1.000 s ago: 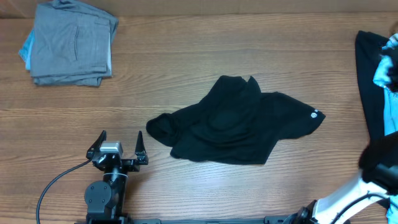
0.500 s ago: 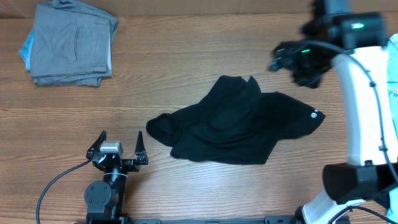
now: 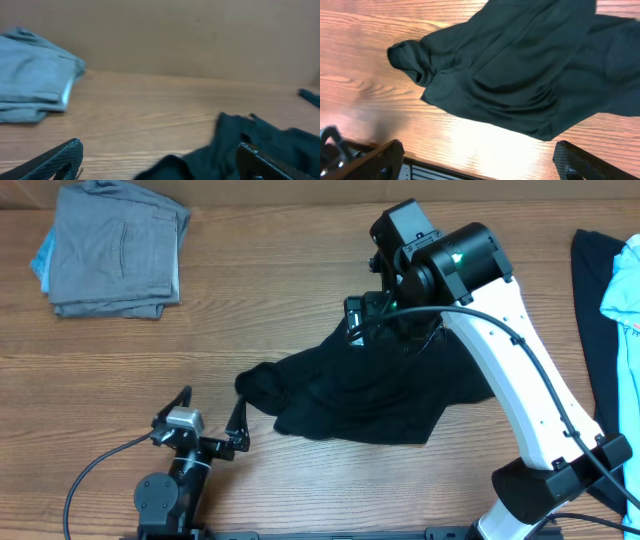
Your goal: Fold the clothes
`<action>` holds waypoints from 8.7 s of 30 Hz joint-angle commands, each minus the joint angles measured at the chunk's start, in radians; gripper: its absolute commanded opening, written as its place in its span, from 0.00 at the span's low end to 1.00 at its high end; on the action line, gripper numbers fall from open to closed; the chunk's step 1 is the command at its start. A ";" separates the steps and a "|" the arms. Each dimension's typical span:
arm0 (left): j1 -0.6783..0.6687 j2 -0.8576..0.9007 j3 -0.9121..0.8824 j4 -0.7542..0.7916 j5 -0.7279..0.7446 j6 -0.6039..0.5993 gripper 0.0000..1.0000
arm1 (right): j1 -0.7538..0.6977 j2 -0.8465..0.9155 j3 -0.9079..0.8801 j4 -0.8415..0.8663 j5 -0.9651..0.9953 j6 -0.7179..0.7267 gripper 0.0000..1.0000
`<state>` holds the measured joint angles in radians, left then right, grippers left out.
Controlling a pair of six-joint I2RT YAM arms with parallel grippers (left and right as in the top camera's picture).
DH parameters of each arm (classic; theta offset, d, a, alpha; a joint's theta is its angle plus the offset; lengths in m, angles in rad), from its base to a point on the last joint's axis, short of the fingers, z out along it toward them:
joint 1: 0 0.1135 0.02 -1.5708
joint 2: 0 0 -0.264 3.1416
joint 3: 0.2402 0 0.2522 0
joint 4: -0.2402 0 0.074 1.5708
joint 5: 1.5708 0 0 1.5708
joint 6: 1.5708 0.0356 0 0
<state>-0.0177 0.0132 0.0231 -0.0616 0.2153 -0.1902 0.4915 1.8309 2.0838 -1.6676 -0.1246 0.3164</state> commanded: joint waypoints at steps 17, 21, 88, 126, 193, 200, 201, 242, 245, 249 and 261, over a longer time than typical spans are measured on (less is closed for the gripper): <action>-0.021 1.027 1.016 -0.687 0.588 0.055 1.00 | -0.061 -0.006 -0.003 0.064 0.051 -0.008 1.00; -0.087 1.149 1.078 -0.781 0.305 -0.171 1.00 | -0.061 -0.006 -0.003 0.065 0.078 -0.007 1.00; -0.100 1.825 1.166 -0.851 -0.145 -0.357 0.04 | 0.556 -0.006 -0.501 0.509 0.145 -0.024 0.75; -0.098 1.825 1.166 -0.904 -0.084 -0.371 0.04 | 0.567 0.194 -0.693 0.964 0.122 0.374 0.60; -0.100 1.292 1.697 -1.258 -0.205 -0.311 0.04 | -0.157 -0.638 -0.300 0.409 0.447 0.312 0.04; -0.100 1.176 1.825 -1.356 -0.267 -0.311 0.04 | -0.241 -0.646 -0.055 0.321 0.450 0.277 0.04; -0.100 1.160 1.858 -1.375 -0.275 -0.311 0.04 | -0.249 -0.646 0.000 0.300 0.454 0.278 0.04; -0.099 1.607 2.512 -1.337 -0.367 -0.206 0.04 | -0.370 -0.309 0.364 0.342 0.454 0.132 0.04; -0.099 1.620 2.494 -1.462 -0.349 -0.214 0.26 | -0.371 -0.298 0.339 0.246 0.417 0.186 0.08; -0.101 1.678 2.377 -1.587 -0.259 -0.214 0.76 | -0.371 -0.257 0.224 0.123 0.288 0.208 1.00; -0.120 1.812 1.955 -1.538 -0.173 -0.225 0.85 | -0.371 -0.232 -0.085 0.138 0.203 0.205 1.00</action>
<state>-0.1314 1.8771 1.9862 -1.6146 0.0231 -0.4118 0.1242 1.6569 1.9804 -1.5345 0.1173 0.5282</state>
